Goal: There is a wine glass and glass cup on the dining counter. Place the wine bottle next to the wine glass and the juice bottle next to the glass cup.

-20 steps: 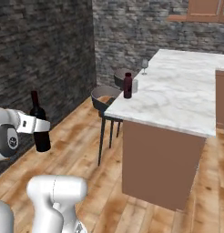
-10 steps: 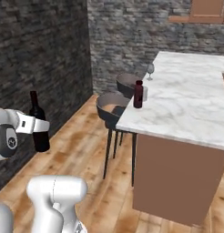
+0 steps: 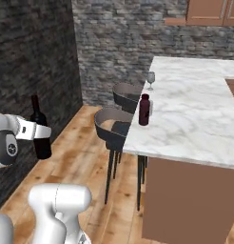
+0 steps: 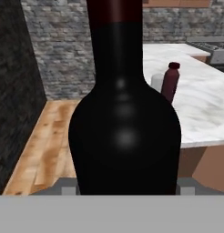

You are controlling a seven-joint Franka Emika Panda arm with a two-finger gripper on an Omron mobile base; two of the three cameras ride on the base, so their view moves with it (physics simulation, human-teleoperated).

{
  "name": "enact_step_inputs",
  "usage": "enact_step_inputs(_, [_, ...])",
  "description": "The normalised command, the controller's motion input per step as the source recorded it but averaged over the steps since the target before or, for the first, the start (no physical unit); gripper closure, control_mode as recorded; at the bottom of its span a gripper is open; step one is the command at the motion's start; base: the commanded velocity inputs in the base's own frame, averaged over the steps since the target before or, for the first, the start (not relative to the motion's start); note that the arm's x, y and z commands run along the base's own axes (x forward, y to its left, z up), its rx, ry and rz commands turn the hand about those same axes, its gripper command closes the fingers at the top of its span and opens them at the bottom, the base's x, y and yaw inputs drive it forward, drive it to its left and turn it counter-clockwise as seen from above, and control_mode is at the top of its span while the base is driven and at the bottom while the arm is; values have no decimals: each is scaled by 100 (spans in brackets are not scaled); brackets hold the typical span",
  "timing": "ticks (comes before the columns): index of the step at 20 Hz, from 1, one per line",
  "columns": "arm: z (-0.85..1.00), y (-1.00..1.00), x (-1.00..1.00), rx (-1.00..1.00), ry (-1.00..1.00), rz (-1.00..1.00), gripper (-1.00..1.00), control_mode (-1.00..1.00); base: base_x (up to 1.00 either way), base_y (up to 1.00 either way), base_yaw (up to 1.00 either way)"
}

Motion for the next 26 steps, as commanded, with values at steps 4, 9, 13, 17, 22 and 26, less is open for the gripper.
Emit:
enact_step_inputs(4, [0, 0, 0, 0, 0, 0, 100, 100, 62, 57, -19])
enact_step_inputs(9, [0, 0, 0, 0, 0, 0, 100, 100, 54, 69, -12])
enact_step_inputs(13, [0, 0, 0, 0, 0, 0, 100, 100, 53, 65, -16])
enact_step_inputs(17, [0, 0, 0, 0, 0, 0, 100, 100, 56, 61, -19])
enact_step_inputs(22, [0, 0, 0, 0, 0, 0, 100, 100, 62, 56, -17])
enact_step_inputs(26, [0, 0, 0, 0, 0, 0, 100, 100, 62, 59, -11])
